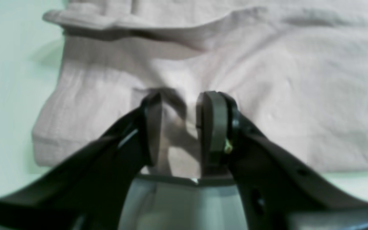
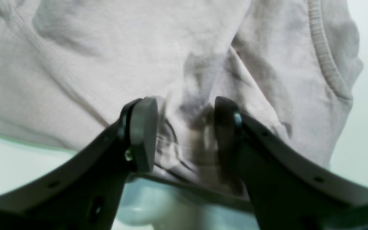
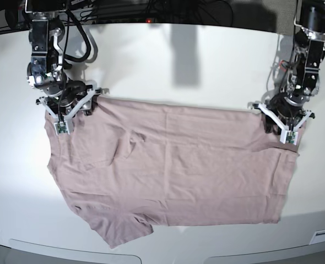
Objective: Fold the T-shirt properly
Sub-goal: 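Drag both grippers back toward the collar, pulling the shirt along, then hold the shirt edge with both grippers and pull it taut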
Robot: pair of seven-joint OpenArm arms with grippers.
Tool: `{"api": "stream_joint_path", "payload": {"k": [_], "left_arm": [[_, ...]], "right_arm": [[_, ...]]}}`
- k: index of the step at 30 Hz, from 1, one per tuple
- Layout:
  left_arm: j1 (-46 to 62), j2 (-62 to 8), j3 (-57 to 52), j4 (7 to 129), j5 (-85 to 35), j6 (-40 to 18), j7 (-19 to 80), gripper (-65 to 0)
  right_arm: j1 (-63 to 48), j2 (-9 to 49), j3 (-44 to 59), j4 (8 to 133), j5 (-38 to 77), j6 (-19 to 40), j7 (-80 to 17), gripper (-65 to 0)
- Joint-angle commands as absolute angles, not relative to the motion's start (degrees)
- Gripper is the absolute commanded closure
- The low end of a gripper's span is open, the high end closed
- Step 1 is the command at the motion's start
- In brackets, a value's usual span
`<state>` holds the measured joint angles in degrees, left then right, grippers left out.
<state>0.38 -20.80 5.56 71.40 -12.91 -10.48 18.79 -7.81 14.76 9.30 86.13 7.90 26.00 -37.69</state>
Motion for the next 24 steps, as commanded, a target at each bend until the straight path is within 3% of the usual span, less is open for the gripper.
{"api": "stream_joint_path", "payload": {"k": [1,12,24], "left_arm": [[1.6,-21.3,4.8,72.2,-12.1,-10.7,22.5,-21.7],[10.7,-21.3,-7.7,74.1,-12.1,-10.8,20.7,-21.7],[17.6,-21.3,-8.3,82.3,-11.8,-10.7,21.9,-21.7]], "right_arm": [[-8.3,15.3,9.4,86.8,7.7,26.2,-38.6,-29.3],[-15.8,15.2,9.4,88.2,7.8,26.2,-38.0,-29.3],[-27.8,15.2,9.5,102.2,7.5,25.0,-38.6,-29.3]]}}
